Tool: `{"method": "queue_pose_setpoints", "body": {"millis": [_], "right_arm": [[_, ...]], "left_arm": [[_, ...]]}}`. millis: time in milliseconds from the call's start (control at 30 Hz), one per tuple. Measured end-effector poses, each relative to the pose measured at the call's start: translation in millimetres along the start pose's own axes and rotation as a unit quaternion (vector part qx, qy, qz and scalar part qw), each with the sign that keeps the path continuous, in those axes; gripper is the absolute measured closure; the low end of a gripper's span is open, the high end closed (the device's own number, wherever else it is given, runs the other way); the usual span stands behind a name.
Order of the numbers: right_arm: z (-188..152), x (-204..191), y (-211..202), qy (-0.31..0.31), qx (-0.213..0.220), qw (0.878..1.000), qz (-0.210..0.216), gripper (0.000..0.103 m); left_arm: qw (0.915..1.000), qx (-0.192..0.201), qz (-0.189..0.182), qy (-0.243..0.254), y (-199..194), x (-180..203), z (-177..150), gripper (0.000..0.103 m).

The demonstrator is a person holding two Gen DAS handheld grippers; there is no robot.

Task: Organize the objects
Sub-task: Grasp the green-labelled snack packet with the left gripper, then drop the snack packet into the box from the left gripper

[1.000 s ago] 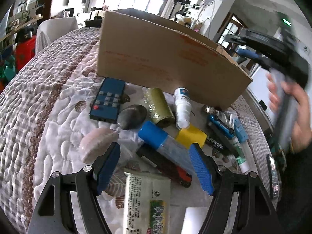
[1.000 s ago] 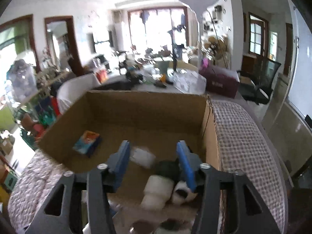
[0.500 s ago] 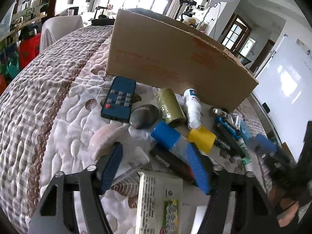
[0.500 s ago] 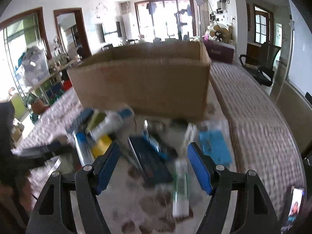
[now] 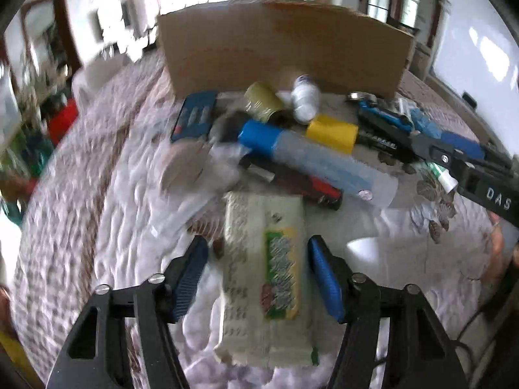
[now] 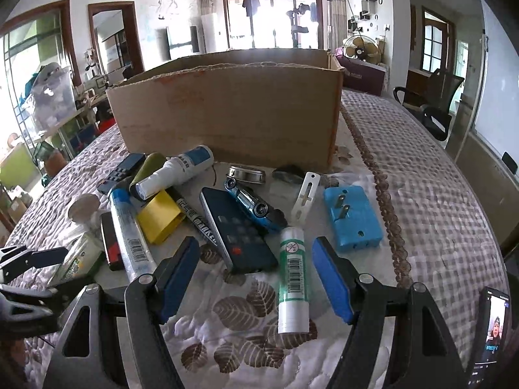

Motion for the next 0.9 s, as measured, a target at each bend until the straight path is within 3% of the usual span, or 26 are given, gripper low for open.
{"method": "queue_pose_setpoints", "body": {"millis": [33, 133, 200, 233, 367, 500, 600, 733, 900], "right_arm": [[0, 2, 0, 0.001, 0.0, 1.0, 0.0, 0.0], [-1, 3, 0, 0.007, -0.001, 1.0, 0.002, 0.0], [-1, 4, -2, 0.011, 0.002, 1.0, 0.003, 0.0], [0, 6, -4, 0.015, 0.006, 1.0, 0.003, 0.0], [2, 13, -10, 0.036, 0.022, 0.999, 0.001, 0.0], [3, 19, -11, 0.049, 0.024, 0.998, -0.006, 0.0], [3, 21, -11, 0.052, 0.027, 0.998, -0.008, 0.0], [5, 27, -12, 0.058, 0.037, 0.997, -0.021, 0.0], [6, 41, -8, 0.08, 0.029, 0.996, -0.023, 0.0]], "left_arm": [[0.9999, -0.004, -0.003, 0.01, -1, 3, 2, 0.057], [0.9998, -0.011, 0.007, 0.016, -6, 3, 11, 0.057], [0.9996, 0.006, -0.028, 0.002, -18, -5, 22, 0.057], [0.9986, 0.029, -0.045, -0.007, -32, -11, 35, 0.057], [0.99, 0.128, -0.052, -0.029, -74, -29, 96, 0.057], [0.9797, 0.185, -0.051, -0.057, -76, -43, 175, 0.057], [0.982, 0.172, -0.019, -0.076, -50, -48, 231, 0.057], [0.9881, 0.104, 0.032, -0.109, 16, -53, 281, 0.057], [0.987, 0.063, 0.043, -0.141, 70, -59, 292, 0.057]]}}
Point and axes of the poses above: each gripper's, at about its wrist camera, not at the fingertips, and y roughly the way its jaws point, x to its right, z to its top, the point moved 1 cm from there along y, roughly the way its jaws point, and after that the axes turned 6 degrees about -x, right-handed, at the moved point
